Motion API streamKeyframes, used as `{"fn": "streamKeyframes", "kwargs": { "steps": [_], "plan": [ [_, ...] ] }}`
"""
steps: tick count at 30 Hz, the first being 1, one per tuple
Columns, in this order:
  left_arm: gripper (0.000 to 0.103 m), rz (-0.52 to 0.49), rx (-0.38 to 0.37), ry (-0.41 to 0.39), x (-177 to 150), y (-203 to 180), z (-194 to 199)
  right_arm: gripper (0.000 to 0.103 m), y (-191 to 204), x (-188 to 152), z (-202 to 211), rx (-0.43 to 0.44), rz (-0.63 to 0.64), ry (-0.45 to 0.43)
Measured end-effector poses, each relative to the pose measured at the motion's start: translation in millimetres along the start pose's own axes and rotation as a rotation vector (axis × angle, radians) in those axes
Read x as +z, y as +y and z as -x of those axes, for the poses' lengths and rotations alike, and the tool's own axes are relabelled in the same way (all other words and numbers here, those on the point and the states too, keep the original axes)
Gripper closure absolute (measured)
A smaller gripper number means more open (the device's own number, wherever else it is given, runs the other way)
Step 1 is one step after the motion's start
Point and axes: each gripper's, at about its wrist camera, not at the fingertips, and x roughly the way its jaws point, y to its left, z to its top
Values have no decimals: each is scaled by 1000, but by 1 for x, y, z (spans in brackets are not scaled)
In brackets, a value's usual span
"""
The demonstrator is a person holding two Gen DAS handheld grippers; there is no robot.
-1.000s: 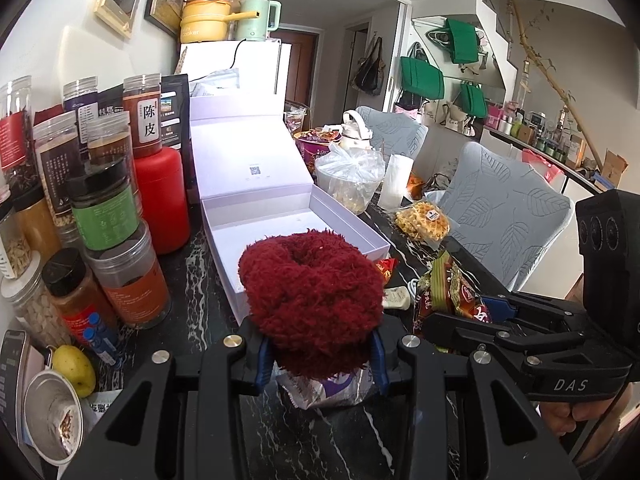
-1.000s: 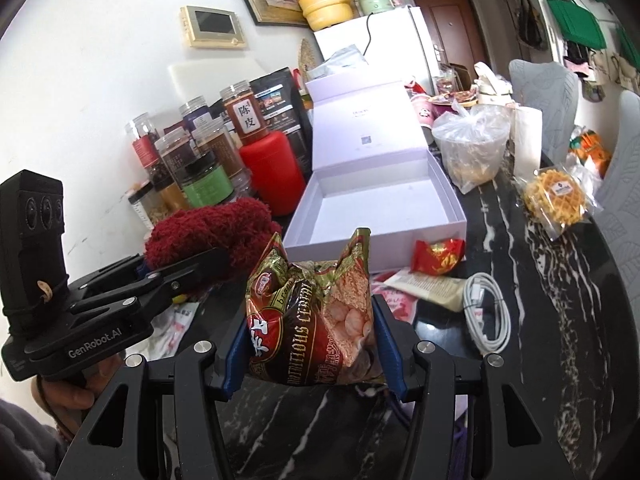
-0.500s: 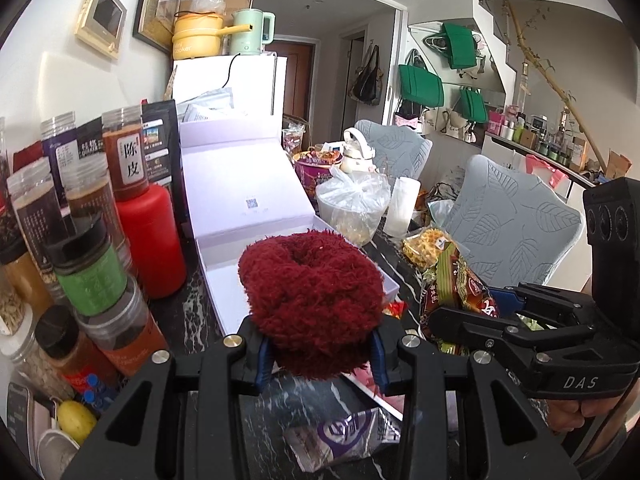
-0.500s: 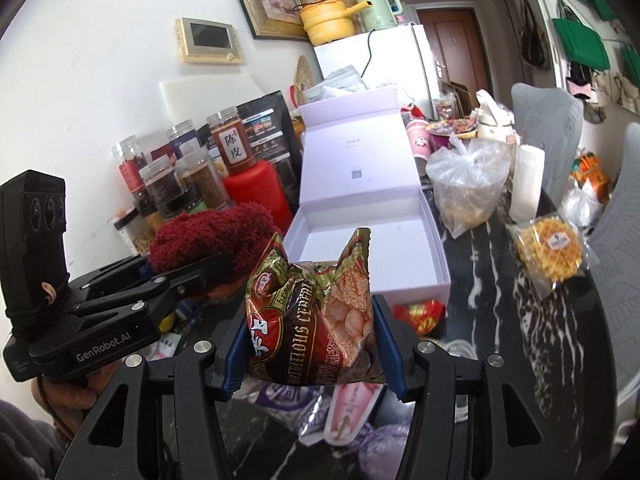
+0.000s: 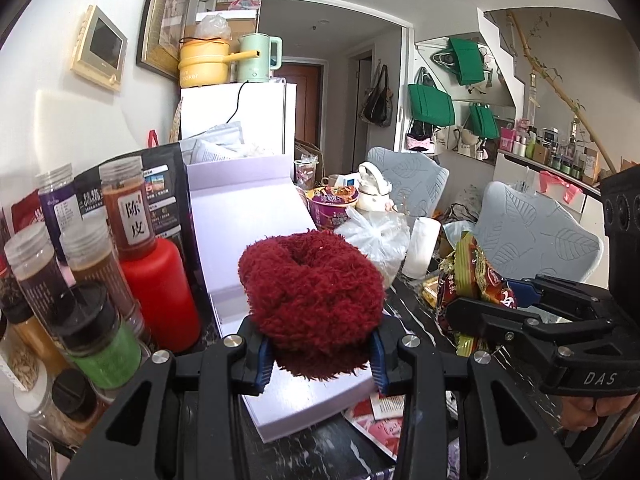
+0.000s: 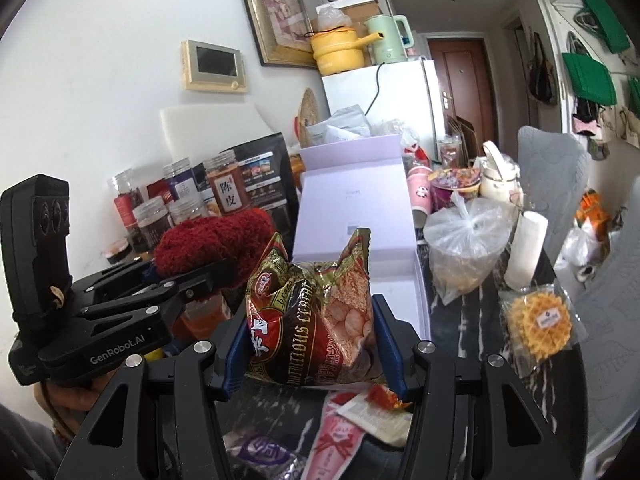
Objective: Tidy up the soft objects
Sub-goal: 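Carry the snack bag into the white box and open the right gripper while the left carries the scrunchie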
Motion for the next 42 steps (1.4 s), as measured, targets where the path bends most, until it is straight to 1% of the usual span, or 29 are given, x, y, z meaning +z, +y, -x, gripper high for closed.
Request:
{"fn": "streamKeyframes", "kwargs": {
  "steps": [10, 14, 16, 20, 24, 26, 29, 32, 35, 42],
  "plan": [
    [65, 0, 31, -4, 25, 10, -31, 48, -10, 36, -27, -36, 51, -14],
    [65, 0, 41, -6, 33, 14, -46, 48, -17, 47, -42, -47, 45, -9],
    [65, -12, 57, 11, 37, 15, -56, 48, -20, 52, -49, -49, 43, -11],
    [65, -18, 73, 0, 46, 19, -66, 48, -23, 62, -62, -71, 51, -17],
    [65, -25, 81, -5, 53, 24, -77, 48, -25, 72, -71, -66, 54, -19],
    [65, -25, 89, 0, 53, 27, -82, 48, -26, 75, -79, -78, 59, -15],
    [65, -27, 98, 24, 50, 32, -93, 48, -27, 77, -89, -100, 71, -14],
    [65, -24, 104, 56, 48, 36, -105, 48, -31, 75, -101, -101, 66, 0],
    [65, -17, 111, 97, 43, 40, -118, 47, -37, 71, -118, -104, 58, 40],
    [65, -9, 123, 174, 31, 45, -143, 47, -49, 63, -143, -126, 46, 92]
  ]
}}
